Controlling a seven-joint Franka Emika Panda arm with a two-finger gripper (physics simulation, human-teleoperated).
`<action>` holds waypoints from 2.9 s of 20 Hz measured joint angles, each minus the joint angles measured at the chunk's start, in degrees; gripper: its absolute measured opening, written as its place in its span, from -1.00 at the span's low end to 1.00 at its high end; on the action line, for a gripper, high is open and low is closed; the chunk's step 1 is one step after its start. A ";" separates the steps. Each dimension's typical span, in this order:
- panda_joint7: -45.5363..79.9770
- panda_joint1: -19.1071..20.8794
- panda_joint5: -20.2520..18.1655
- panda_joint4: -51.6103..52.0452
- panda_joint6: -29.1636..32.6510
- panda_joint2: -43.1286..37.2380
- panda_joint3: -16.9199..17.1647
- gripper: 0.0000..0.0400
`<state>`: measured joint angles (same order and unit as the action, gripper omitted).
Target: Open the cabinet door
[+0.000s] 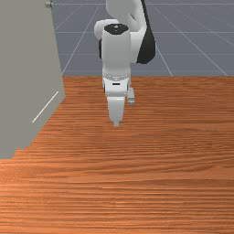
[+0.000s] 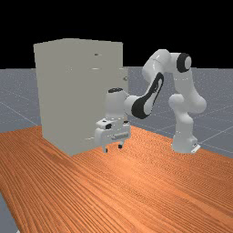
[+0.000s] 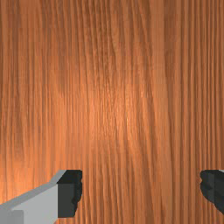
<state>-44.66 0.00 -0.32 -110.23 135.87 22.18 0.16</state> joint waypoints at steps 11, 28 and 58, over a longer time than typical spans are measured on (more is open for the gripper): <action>68.28 -1.77 -9.21 -19.83 -18.28 -19.21 6.08 -0.90; 79.74 8.78 -3.10 -39.17 -20.72 -58.96 8.72 -1.00; 96.23 39.88 14.28 -51.79 31.33 -77.34 11.38 -0.26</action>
<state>51.57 39.88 13.96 -162.01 167.20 -55.16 11.54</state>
